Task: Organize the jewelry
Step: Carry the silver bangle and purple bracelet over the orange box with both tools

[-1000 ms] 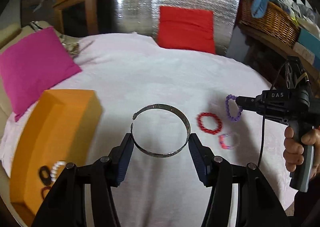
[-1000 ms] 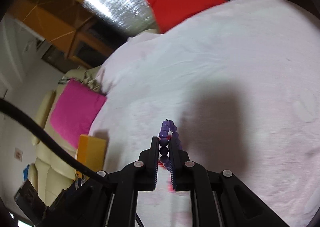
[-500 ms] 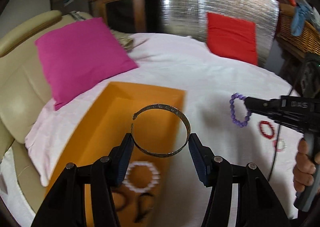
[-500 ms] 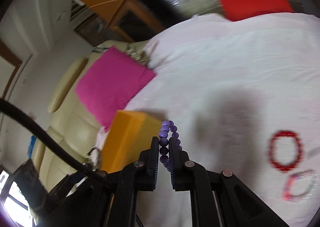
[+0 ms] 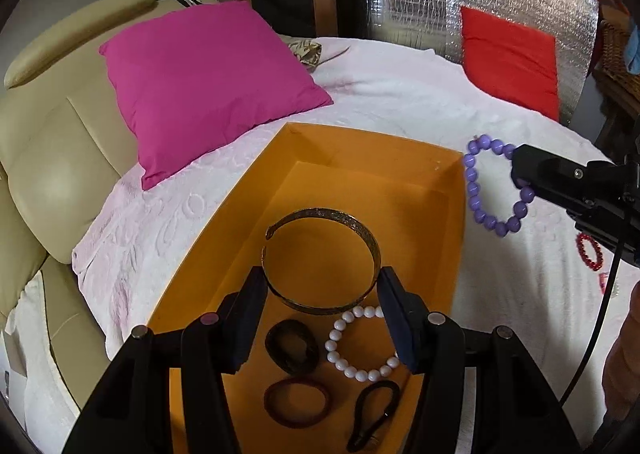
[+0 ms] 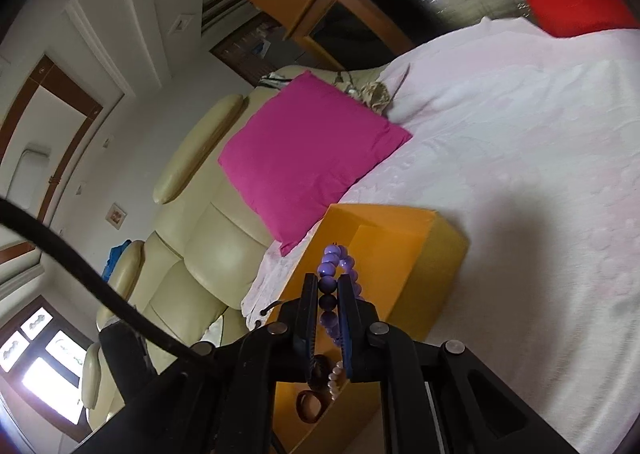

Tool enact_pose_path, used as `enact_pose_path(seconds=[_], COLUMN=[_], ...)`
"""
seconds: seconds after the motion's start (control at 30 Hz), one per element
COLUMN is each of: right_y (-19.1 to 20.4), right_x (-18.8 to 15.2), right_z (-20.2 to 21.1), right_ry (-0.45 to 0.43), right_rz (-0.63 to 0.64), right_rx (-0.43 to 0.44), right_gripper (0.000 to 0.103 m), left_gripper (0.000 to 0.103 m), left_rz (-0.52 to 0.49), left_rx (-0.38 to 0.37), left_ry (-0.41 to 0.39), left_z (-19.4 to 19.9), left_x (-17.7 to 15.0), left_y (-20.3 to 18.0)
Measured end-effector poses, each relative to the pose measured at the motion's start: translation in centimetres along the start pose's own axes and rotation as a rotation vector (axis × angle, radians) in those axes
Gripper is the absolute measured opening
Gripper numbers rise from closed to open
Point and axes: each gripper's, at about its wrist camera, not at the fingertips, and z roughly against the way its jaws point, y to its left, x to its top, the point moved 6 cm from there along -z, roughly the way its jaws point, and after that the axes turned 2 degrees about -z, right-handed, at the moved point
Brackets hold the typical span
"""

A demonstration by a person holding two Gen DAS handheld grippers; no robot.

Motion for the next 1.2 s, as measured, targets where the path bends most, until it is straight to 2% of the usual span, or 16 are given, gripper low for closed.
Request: enact_pose_path(seconds=[0.37, 0.73, 1.2], right_y=[-0.8, -1.6, -2.5], right_x=[-2.0, -2.5, -2.6], right_z=[-4.3, -4.8, -5.6], right_ry=[0.082, 0.09, 0.101], right_rz=[0.027, 0.029, 0.003], right_rx=[-0.061, -0.107, -0.133], right_gripper=[0.011, 0.011, 0.011], left_gripper=[0.058, 0.058, 0.058], left_rz=[-0.022, -0.044, -0.055], left_rx=[0.043, 0.061, 0.066], left_ry=[0.02, 0.014, 0.048], left_z=[-1.6, -1.5, -2.5], left_x=[0.2, 0.2, 0.2], left_y=[0.6, 0.1, -0.2])
